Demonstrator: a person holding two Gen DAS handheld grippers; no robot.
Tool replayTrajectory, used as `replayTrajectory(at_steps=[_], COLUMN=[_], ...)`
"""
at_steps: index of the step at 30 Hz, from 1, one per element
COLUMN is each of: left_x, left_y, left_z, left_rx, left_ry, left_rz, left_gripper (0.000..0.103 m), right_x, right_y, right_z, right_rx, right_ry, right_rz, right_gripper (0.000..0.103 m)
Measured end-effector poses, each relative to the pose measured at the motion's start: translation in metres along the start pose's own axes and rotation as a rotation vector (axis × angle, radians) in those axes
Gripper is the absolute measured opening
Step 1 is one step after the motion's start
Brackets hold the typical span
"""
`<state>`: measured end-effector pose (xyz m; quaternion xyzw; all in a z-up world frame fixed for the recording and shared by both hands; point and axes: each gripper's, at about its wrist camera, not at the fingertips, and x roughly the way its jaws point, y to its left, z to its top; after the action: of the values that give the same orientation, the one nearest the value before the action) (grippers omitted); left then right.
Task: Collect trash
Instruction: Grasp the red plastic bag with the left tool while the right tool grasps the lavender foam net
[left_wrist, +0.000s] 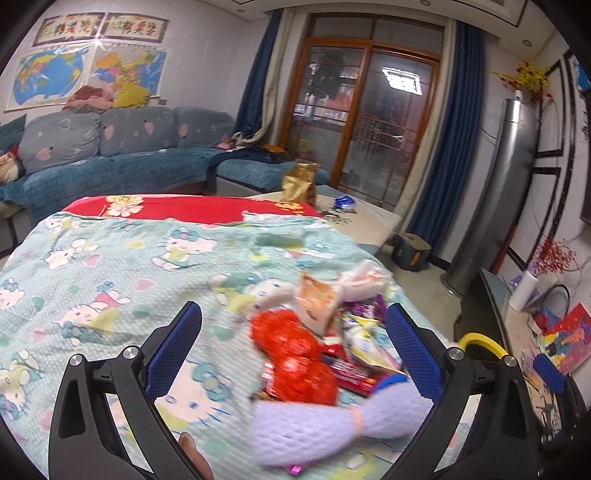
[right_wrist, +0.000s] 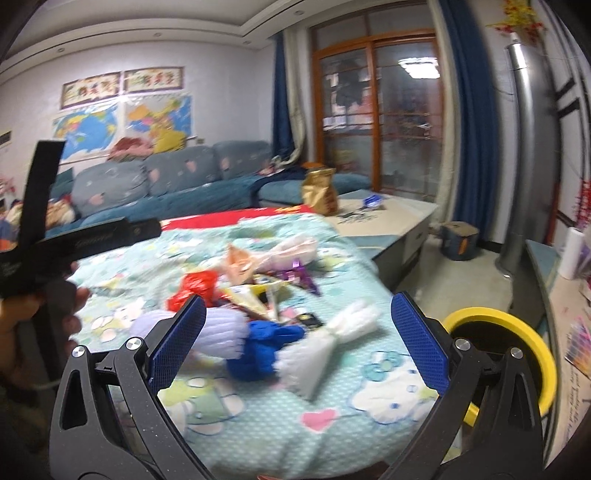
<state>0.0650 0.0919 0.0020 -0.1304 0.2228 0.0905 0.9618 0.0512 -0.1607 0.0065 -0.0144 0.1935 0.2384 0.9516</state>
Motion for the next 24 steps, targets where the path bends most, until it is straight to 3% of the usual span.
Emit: replayTrajectory(at_steps=[4, 10, 18, 22, 24], left_x=[0.005, 0.024, 0.061, 0.079, 0.086], left_y=[0.024, 0.046, 0.045, 0.037, 0.034], left_z=[0.006, 0.002, -0.009, -0.019, -0.025], left_rx=[-0.022, -0.025, -0.036, -0.066, -0.073], left_ry=[0.014, 0.096, 0.292, 0.388, 0.43], left_rz=[-0.03, -0.069, -0.202, -0.268, -0.275], left_gripper=[0.097, 0.097, 0.095, 0.077, 0.074], right_x=[0.01, 0.028, 0.054, 0.06, 0.063], right_y=[0.017, 0.037, 0.051, 0.055, 0.055], right_z=[0.004, 0.005, -0.004, -0.011, -0.014], right_rx=[-0.033, -0.077, -0.121, -0.141, -0.149], right_ry=[0.032, 0.105, 0.241, 0.284, 0.299], right_rz=[0.067, 0.143, 0.214, 0.233, 0.238], right_gripper=[0.093, 0.088, 0.074, 0.063, 0.054])
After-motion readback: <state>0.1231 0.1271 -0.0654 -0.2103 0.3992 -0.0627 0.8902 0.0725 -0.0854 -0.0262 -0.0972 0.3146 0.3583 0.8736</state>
